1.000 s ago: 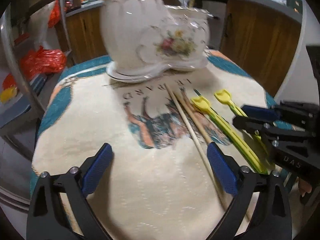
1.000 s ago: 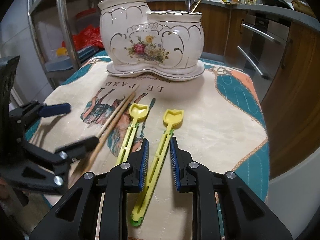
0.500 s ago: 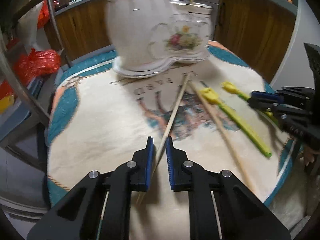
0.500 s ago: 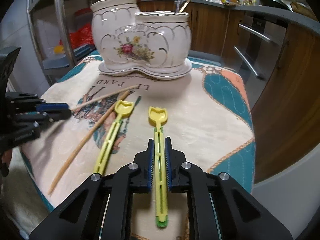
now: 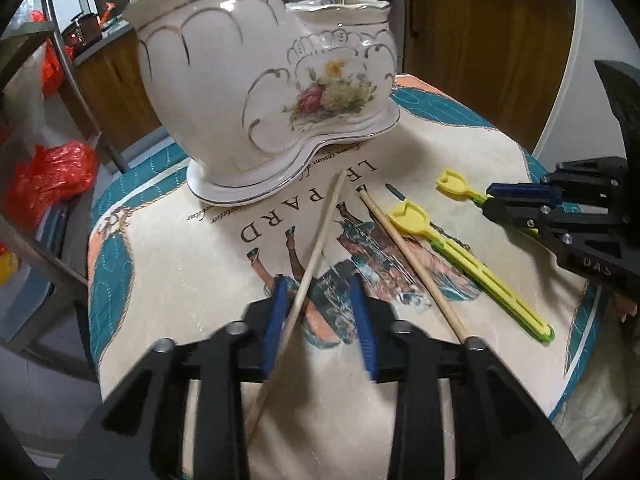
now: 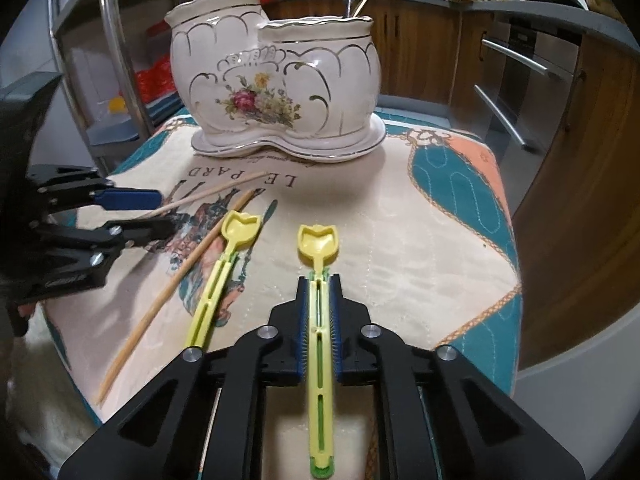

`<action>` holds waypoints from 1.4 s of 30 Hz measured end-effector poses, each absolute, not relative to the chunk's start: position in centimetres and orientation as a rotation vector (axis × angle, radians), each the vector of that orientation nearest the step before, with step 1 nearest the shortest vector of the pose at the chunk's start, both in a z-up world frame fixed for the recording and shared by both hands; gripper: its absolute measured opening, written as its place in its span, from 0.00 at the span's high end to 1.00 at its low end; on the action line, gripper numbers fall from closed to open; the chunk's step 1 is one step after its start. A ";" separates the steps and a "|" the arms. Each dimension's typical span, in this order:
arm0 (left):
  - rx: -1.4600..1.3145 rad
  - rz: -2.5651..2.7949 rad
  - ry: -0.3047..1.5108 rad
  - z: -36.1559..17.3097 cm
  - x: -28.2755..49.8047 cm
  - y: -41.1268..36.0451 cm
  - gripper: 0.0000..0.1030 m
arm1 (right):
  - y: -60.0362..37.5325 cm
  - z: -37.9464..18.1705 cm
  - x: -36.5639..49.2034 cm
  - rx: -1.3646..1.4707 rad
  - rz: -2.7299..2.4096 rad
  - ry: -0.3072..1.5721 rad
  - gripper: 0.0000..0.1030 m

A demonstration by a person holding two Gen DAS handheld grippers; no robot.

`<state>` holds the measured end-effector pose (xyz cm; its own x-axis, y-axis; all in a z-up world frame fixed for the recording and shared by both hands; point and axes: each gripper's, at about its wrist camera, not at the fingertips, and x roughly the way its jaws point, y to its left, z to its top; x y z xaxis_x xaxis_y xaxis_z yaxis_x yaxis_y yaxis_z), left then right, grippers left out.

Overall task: Organize utensils
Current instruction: 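Lower the yellow utensil into the short cup while the left tool lowers the chopstick into the tall cup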

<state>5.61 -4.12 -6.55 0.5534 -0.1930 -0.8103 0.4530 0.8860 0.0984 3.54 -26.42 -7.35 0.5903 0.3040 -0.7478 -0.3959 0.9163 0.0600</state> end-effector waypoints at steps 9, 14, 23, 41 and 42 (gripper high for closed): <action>0.258 -0.465 0.763 -5.3 4.5 -2.1 0.96 | -27.1 -4.9 2.3 -0.055 0.443 0.699 0.90; 0.224 -0.517 0.607 -3.4 1.5 -0.3 0.96 | -27.8 -2.0 1.0 -0.009 0.436 0.541 0.90; 0.086 -0.527 0.278 2.8 0.5 2.6 0.96 | -28.2 3.3 2.6 0.140 0.454 0.297 0.90; -0.389 -0.564 0.142 7.3 14.0 3.1 0.96 | -27.3 4.4 15.2 0.433 0.633 0.238 0.90; -0.406 -0.564 0.140 7.1 14.5 3.1 0.96 | -27.2 4.1 15.6 0.437 0.635 0.246 0.90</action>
<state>14.54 3.14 7.13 0.8383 -0.5449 -0.0189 0.4904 0.7686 -0.4107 15.63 -27.21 4.11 0.7806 0.6187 -0.0889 -0.5168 0.7189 0.4649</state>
